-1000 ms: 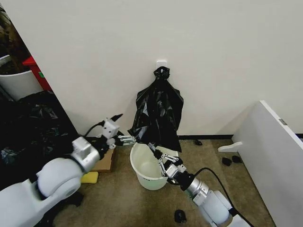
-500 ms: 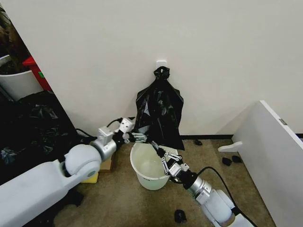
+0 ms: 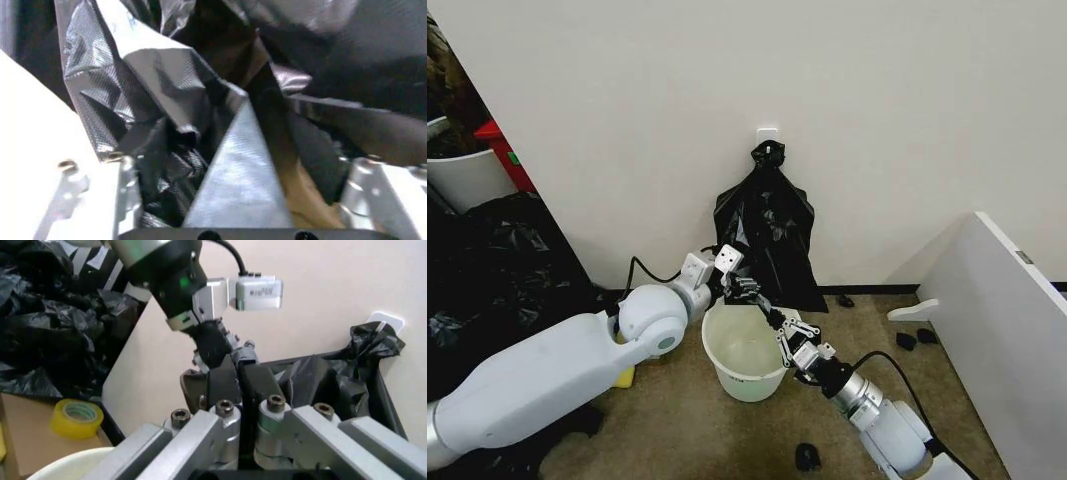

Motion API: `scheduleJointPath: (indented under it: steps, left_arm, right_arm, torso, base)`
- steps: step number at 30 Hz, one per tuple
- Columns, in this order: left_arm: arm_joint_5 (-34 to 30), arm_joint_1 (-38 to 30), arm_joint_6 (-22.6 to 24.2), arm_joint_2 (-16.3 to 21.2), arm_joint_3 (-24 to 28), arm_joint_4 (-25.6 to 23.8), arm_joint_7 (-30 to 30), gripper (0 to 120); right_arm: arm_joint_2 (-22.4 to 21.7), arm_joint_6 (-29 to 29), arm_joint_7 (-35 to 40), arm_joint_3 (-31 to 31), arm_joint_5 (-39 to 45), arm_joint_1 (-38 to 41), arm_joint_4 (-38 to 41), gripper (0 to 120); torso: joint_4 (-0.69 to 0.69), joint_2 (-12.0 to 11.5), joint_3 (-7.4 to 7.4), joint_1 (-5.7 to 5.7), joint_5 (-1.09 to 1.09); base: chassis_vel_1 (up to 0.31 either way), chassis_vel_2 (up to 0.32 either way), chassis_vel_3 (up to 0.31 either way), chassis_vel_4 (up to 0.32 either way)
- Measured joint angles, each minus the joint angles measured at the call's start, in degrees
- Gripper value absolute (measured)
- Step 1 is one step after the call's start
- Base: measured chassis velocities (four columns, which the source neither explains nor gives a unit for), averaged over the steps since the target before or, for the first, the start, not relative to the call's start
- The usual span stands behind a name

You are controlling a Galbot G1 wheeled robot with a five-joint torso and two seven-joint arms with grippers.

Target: Place the garbage bag over the trash bin.

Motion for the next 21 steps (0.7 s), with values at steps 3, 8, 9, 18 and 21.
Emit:
scheduleJointPath:
  steps: [3, 8, 9, 18, 21]
  left_arm:
    - [-1.5, -0.1, 0.9, -1.0, 0.0, 0.8, -1.7, 48]
    - [-2.5, 0.3, 0.9, -1.7, -0.5, 1.3, -3.3, 31]
    - [-2.8, 0.4, 1.0, -1.8, -0.7, 1.4, -3.6, 28]
    - [-3.6, 1.8, -0.3, -2.4, -2.2, 2.0, -5.0, 0]
    - [-3.6, 4.0, -3.9, -2.4, -4.3, 1.6, -5.3, 0]
  right_arm:
    - [0.0, -0.2, 0.1, 0.0, 0.3, 0.3, 0.0, 0]
    - [-0.2, -0.3, 0.2, 0.0, 0.6, 0.2, 0.0, 0]
    - [-0.2, -0.3, 0.3, 0.0, 0.6, 0.2, 0.0, 0]
    - [-0.2, -0.4, 0.7, 0.0, 0.9, 0.1, 0.2, 0]
    - [-0.1, -0.8, 1.1, 0.0, 1.7, -0.4, 0.5, 0]
  torso:
    - [0.00, 0.0, 0.00, 0.00, -0.01]
    - [0.00, 0.0, 0.00, 0.00, -0.01]
    - [0.00, 0.0, 0.00, 0.00, -0.01]
    - [-0.01, 0.0, 0.00, 0.00, -0.01]
    - [-0.01, 0.0, 0.00, 0.00, -0.01]
  base:
    - [0.000, 0.000, 0.000, 0.000]
    - [0.000, 0.000, 0.000, 0.000]
    - [0.000, 0.000, 0.000, 0.000]
    - [0.000, 0.000, 0.000, 0.000]
    - [0.000, 0.000, 0.000, 0.000]
